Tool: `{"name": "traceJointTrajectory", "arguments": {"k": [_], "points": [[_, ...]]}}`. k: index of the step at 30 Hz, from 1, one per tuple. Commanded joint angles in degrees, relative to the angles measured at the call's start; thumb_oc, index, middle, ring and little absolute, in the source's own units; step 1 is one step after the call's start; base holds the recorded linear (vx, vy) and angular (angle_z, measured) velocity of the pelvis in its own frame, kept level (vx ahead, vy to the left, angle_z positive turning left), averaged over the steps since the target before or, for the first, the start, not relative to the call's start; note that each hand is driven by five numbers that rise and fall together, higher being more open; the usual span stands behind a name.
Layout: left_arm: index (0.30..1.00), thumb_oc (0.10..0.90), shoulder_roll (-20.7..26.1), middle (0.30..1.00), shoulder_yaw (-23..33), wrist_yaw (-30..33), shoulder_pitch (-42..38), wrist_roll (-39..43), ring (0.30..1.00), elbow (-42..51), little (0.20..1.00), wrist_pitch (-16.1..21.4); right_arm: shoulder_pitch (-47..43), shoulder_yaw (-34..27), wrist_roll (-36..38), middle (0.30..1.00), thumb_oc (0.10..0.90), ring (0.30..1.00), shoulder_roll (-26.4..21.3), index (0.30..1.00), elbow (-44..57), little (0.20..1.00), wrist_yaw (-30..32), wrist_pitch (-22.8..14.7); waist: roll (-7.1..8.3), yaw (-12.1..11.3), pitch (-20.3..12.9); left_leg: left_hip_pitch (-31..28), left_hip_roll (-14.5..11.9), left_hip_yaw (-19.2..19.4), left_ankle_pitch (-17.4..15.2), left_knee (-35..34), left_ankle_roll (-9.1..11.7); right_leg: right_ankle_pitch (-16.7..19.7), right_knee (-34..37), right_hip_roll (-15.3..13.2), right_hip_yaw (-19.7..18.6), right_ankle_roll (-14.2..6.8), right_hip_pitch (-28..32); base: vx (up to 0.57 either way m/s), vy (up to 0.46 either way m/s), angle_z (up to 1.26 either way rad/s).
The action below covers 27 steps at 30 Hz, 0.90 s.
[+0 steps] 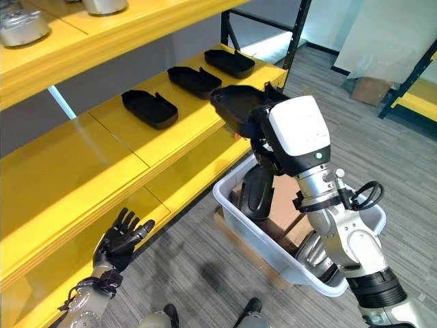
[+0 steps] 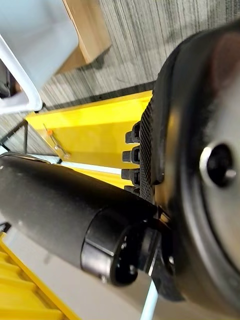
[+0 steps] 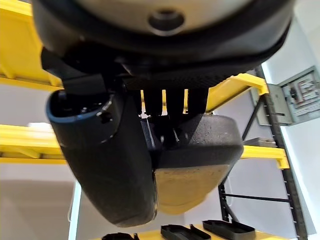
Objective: Move parts from the plastic box to the shelf.
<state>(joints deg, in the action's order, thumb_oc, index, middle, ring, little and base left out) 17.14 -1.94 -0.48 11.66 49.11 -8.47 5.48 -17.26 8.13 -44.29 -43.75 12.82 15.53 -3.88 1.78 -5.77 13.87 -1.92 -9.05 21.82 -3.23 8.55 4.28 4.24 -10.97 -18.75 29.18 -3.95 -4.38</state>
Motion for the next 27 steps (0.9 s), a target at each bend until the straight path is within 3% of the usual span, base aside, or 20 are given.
{"name": "traceJointTrajectory", "arguments": {"k": [1,6,8,9,13,16,17,19,20,21,22,23,24,25,27], "points": [[1.0,0.9,1.9,1.0,0.1,-2.1,-1.3,-0.8,1.0,5.8,1.0,5.1,-7.7,-3.6,0.9,0.3,0.4,0.3,-1.1,0.3,5.7,0.3,5.9,-0.4,1.13,-0.7,-5.6,-0.3,-1.6,-4.7,0.9,-2.4,0.2,3.3,1.2,-2.5,1.3,-4.7,6.3,0.02,0.082,0.08],[1.0,0.9,2.0,1.0,0.4,-2.2,-1.0,-1.2,1.0,5.6,1.0,5.3,-9.5,-1.6,0.3,0.3,0.4,0.3,-0.5,0.3,4.6,0.3,4.8,-0.1,1.96,-2.7,-5.6,0.5,1.3,-7.1,0.2,-3.5,-1.1,6.0,2.7,-4.4,3.2,-6.3,8.0,0.04,0.102,0.27],[1.0,0.9,2.0,1.0,0.6,-2.1,-0.7,-1.1,1.0,6.2,1.0,5.4,-10.1,-0.8,-0.1,0.3,0.4,0.3,-0.4,0.3,4.1,0.3,4.2,0.1,2.28,-3.7,-5.0,1.6,2.3,-8.3,-0.8,-2.3,-1.8,6.7,2.4,-5.5,4.1,-6.7,8.5,0.01,0.132,0.43],[1.0,0.9,2.3,1.0,0.9,-1.9,-0.5,-1.0,1.0,6.5,1.0,5.7,-11.3,0.5,-1.0,0.3,0.4,0.3,0.0,0.3,3.4,0.3,3.7,0.6,2.39,-5.2,-4.2,3.7,4.0,-9.8,-2.4,0.5,-3.0,8.2,1.6,-7.1,4.4,-7.2,8.8,0.0,0.149,0.49],[1.0,0.9,2.1,1.0,1.3,-1.7,-0.4,-0.6,1.0,6.2,1.0,6.0,-12.5,1.8,-1.8,0.3,0.4,0.3,0.2,0.3,2.4,0.3,3.2,1.0,2.36,-6.1,-4.0,5.7,6.4,-11.4,-4.2,2.9,-4.5,10.5,0.6,-9.4,4.7,-8.3,9.4,0.03,0.16,0.45],[1.0,0.9,1.9,1.0,1.3,-1.8,-0.3,0.4,1.0,7.4,1.0,6.2,-13.2,2.6,-2.8,0.3,0.4,0.3,0.4,0.3,1.9,0.3,3.4,1.3,1.86,-6.4,-4.0,5.7,7.7,-12.2,-4.7,2.9,-5.6,11.3,-1.5,-10.6,3.7,-8.4,9.1,0.02,0.17,0.4],[1.0,0.9,2.5,1.0,0.7,-1.9,-0.6,0.3,1.0,5.9,1.0,6.2,-12.2,2.8,-3.4,0.3,0.4,0.3,-0.2,0.3,1.9,0.3,2.4,1.1,1.63,-5.3,-3.9,5.7,9.3,-13.0,-2.9,1.1,-6.9,12.9,-3.3,-10.4,-0.8,-6.6,7.6,0.01,0.155,0.42],[1.0,0.9,3.7,1.0,0.4,-1.4,-0.9,-0.7,1.0,6.0,1.0,6.7,-9.5,1.7,-3.7,0.3,0.4,0.3,-1.7,0.3,3.2,0.3,1.6,0.4,0.37,-1.9,-4.2,4.5,10.3,-17.1,-1.0,-2.3,-7.4,11.8,-5.3,-4.1,-15.3,-4.5,2.4,0.09,0.142,0.58],[1.0,0.9,3.7,1.0,0.4,-1.4,-0.9,-0.7,1.0,6.0,1.0,6.7,-9.4,1.7,-3.7,0.3,0.4,0.3,-1.7,0.3,3.2,0.3,1.5,0.4,0.4,-2.0,-4.3,4.5,10.3,-16.9,-0.9,-2.4,-7.4,11.8,-5.3,-4.1,-15.4,-4.5,2.1,0.21,0.139,1.44],[1.0,0.9,4.3,1.0,-0.2,-1.2,-1.7,-1.0,1.0,5.9,1.0,6.6,-7.8,0.4,-3.1,0.3,0.4,0.3,-2.5,0.3,3.9,0.3,1.7,0.1,-0.64,0.4,-3.7,3.2,11.1,-20.7,-0.5,-3.7,-7.9,7.6,-7.8,2.7,-22.6,-2.8,-0.9,0.13,0.087,1.53],[1.0,0.9,4.3,1.0,-0.2,-1.2,-1.8,-1.1,1.0,5.9,1.0,6.6,-7.7,0.2,-3.1,0.3,0.4,0.3,-2.5,0.3,4.0,0.3,1.7,0.1,-0.64,0.3,-3.9,3.4,11.0,-20.7,-0.1,-3.9,-7.8,7.7,-7.9,2.7,-22.6,-2.6,-1.2,0.17,0.127,1.1],[1.0,0.9,4.4,1.0,-0.6,-1.1,-2.3,-1.9,1.0,5.6,1.0,6.5,-7.4,-0.2,-2.5,0.3,0.4,0.3,-2.6,0.3,4.0,0.3,2.0,-0.1,-1.06,1.3,-3.5,2.6,11.1,-21.6,0.0,-4.5,-8.0,4.1,-8.2,5.9,-23.1,-1.4,-3.0,0.07,0.055,0.8],[1.0,0.9,4.1,1.0,-0.9,-1.2,-2.8,-2.4,1.0,5.6,1.0,6.6,-7.7,-0.4,-1.9,0.3,0.4,0.3,-2.6,0.3,3.8,0.3,2.5,-0.3,-1.19,2.0,-3.2,2.0,11.5,-22.5,-0.1,-5.0,-8.1,3.0,-8.3,7.6,-23.0,-1.1,-5.1,0.17,0.044,0.62],[1.0,0.9,3.6,1.0,-1.2,-1.1,-3.4,-3.0,1.0,5.0,1.0,6.6,-8.5,-0.6,-0.9,0.3,0.4,0.3,-2.4,0.3,3.8,0.3,3.4,-0.8,-1.09,3.1,-2.4,0.5,12.1,-23.9,-0.5,-5.5,-8.1,3.1,-6.9,9.7,-23.3,-1.0,-9.4,0.19,-0.021,0.63],[1.0,0.9,2.8,1.0,-1.1,-0.6,-4.3,-2.3,1.0,4.2,1.0,6.7,-9.2,-0.1,-1.0,0.3,0.4,0.3,-2.7,0.3,3.5,0.3,3.7,-1.0,-0.27,4.3,-2.2,-1.1,12.5,-25.3,-1.7,-5.7,-7.4,4.2,-2.5,10.2,-24.6,-1.7,-11.3,0.19,-0.081,0.34]]}}
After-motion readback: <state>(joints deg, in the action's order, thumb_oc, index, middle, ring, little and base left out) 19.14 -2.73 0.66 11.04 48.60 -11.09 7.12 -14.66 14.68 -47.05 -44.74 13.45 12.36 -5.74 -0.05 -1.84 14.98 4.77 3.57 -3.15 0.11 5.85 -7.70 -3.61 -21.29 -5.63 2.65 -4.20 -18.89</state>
